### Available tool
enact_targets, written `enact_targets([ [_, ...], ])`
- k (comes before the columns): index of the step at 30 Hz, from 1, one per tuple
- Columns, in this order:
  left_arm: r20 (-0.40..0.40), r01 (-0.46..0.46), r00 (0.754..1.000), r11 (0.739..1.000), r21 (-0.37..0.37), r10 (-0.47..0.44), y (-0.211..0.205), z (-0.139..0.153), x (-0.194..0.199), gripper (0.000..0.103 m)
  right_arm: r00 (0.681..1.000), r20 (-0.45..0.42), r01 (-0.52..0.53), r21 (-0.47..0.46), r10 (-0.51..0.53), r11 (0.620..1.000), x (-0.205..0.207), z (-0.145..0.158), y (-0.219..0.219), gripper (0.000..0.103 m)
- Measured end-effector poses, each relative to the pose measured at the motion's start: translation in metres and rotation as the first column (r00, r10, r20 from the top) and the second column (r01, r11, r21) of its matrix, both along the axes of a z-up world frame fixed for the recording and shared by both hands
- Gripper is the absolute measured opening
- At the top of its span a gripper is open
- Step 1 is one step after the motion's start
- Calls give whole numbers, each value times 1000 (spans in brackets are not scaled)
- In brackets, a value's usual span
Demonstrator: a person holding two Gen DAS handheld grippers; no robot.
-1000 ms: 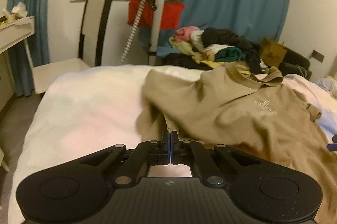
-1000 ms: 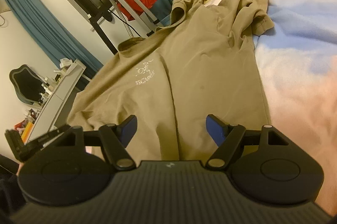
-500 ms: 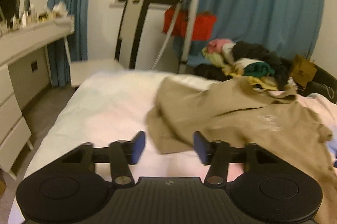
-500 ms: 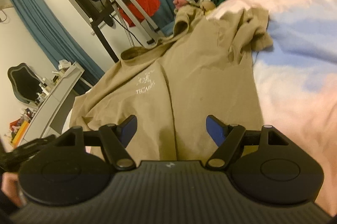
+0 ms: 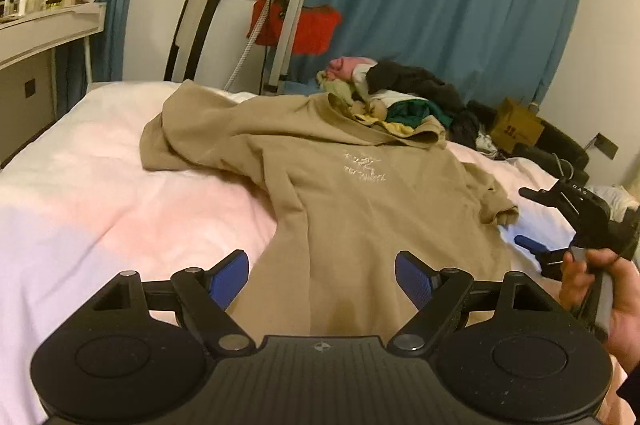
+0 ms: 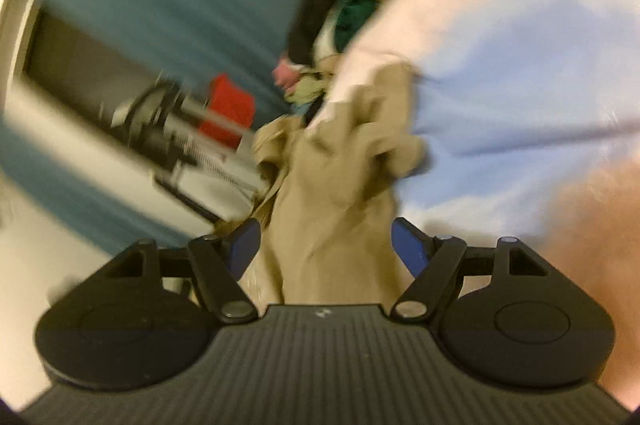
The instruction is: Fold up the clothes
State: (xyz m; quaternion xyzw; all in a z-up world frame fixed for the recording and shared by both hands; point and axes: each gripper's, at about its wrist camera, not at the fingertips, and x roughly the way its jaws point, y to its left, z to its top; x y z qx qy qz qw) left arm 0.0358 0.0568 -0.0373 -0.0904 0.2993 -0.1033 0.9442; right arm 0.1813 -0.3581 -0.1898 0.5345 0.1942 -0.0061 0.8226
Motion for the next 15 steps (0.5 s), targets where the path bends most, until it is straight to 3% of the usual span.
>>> enact_targets([
  [3,13,-21,1000,1000,-8,21,1,-5,5,82,998,24,45,210,-51,977,17,-29,-22,75],
  [6,14,-39,999,999,-26,40,6,-14,12,82,997,29,61,251,-70,966,45,-37,-25,75],
  [15,-11,-81,997,995,-54,80,9,-36,33,82,979,19,196,173,-203,965,102,-52,-15,73],
])
